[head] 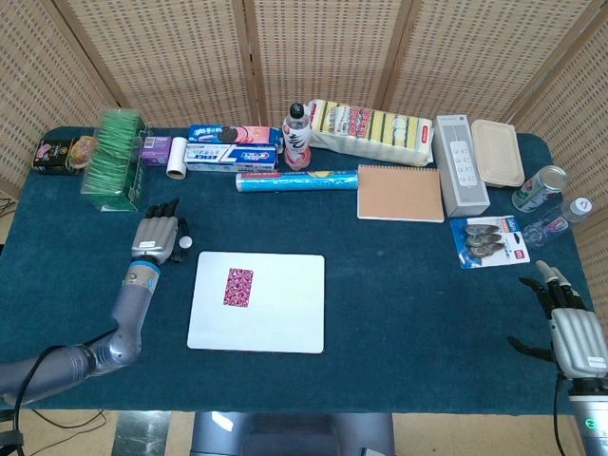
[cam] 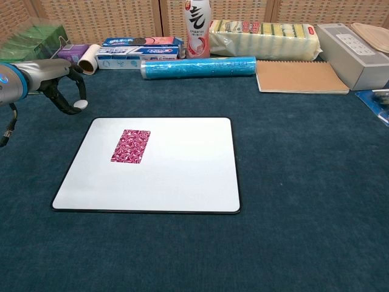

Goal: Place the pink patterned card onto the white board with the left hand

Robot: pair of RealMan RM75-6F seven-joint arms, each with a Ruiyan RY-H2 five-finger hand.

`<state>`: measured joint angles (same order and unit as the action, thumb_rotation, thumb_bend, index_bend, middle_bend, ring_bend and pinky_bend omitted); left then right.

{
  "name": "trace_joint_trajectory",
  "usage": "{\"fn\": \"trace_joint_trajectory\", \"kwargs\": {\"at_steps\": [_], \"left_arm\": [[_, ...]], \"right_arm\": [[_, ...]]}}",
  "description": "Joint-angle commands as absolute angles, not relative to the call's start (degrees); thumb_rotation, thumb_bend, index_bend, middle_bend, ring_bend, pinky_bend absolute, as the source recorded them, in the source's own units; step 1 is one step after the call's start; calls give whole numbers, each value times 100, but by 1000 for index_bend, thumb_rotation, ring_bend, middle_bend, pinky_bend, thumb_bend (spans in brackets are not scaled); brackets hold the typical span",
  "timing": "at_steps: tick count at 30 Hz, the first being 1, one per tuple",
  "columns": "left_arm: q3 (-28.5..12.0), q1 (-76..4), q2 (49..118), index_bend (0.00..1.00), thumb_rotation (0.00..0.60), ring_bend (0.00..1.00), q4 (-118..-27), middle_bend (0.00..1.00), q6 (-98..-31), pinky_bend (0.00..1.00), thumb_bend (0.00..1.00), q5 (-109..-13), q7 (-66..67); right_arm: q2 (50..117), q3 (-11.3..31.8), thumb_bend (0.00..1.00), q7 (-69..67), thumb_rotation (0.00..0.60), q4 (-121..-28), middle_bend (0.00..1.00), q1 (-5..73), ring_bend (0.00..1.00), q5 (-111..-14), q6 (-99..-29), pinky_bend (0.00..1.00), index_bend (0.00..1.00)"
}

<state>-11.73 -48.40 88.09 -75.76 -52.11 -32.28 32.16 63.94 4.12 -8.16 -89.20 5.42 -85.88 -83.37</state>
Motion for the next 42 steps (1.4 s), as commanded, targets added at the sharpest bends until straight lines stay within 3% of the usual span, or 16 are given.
{"fn": "trace_joint_trajectory", "kwargs": {"at_steps": [1, 13, 42], "left_arm": [[-1056, -4816, 8499, 454, 600, 0, -8567, 0, -5574, 34, 313, -3572, 3448], [-579, -4681, 8505, 454, 600, 0, -9627, 0, -6094, 34, 305, -4323, 3737], [-619, -4867, 9160, 454, 600, 0, -9154, 0, -5997, 34, 293, -4233, 3910]], "right_arm": [[6380, 417, 40, -833, 600, -8932, 29, 531, 52, -8588, -8360, 165, 169], [6318, 437, 40, -962, 600, -8919, 29, 508, 53, -8572, -8400, 165, 170], [6336, 428, 43, -933, 600, -8908, 29, 519, 54, -8571, -8371, 165, 171]]}}
